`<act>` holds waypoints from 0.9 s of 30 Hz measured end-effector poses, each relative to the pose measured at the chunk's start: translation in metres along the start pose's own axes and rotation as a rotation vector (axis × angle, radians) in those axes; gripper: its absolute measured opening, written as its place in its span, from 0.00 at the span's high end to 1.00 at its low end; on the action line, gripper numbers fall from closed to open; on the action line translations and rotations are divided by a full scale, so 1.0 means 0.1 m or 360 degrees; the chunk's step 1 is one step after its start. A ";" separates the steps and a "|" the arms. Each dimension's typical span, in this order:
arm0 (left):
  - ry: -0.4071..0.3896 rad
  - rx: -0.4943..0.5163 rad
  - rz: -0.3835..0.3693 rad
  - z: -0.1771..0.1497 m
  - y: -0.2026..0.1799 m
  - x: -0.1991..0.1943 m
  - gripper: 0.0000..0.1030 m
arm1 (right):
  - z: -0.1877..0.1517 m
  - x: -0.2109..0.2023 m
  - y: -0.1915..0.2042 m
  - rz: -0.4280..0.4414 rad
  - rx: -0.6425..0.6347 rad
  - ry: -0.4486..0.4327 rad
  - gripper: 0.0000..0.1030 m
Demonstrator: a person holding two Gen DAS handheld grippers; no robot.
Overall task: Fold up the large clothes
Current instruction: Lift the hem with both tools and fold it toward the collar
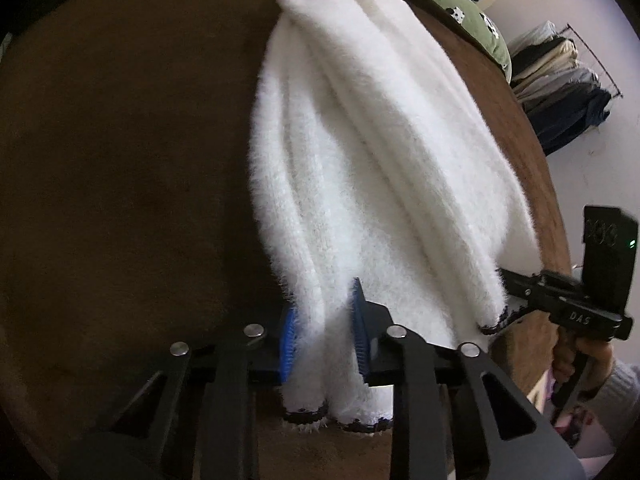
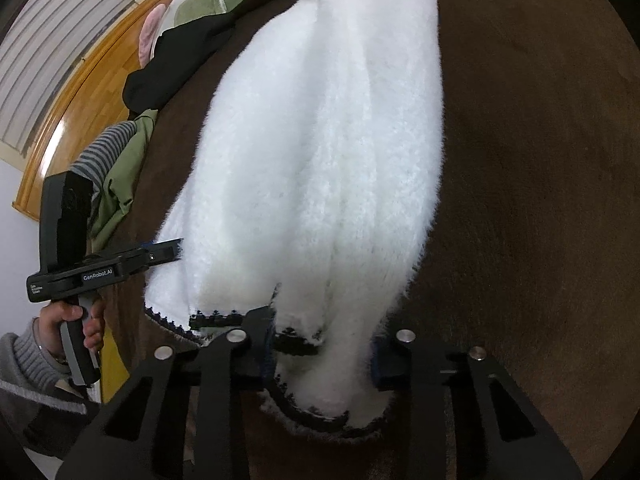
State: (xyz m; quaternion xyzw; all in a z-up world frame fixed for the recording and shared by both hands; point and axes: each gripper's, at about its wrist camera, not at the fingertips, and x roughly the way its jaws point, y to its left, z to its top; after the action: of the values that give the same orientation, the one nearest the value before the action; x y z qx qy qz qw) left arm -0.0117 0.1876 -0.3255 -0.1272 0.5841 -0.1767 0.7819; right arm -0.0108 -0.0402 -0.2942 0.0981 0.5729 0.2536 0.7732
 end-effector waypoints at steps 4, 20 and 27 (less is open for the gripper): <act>-0.0070 0.0078 0.0038 -0.01 -0.19 -0.14 0.79 | -0.01 -0.12 0.07 -0.0021 -0.0028 -0.0054 0.73; 0.0106 0.0042 0.0035 -0.09 -0.31 -0.16 0.82 | -0.19 -0.33 0.10 0.0024 0.0099 -0.0002 0.75; 0.0106 -0.0048 0.0046 -0.05 -0.25 -0.06 0.82 | -0.22 -0.27 0.00 0.0025 0.0141 0.0022 0.75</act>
State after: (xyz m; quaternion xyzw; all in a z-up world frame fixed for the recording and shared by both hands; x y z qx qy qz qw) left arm -0.0214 0.1678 -0.3116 -0.1247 0.6141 -0.1607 0.7625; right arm -0.0376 -0.0571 -0.2787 0.1349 0.5882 0.2347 0.7621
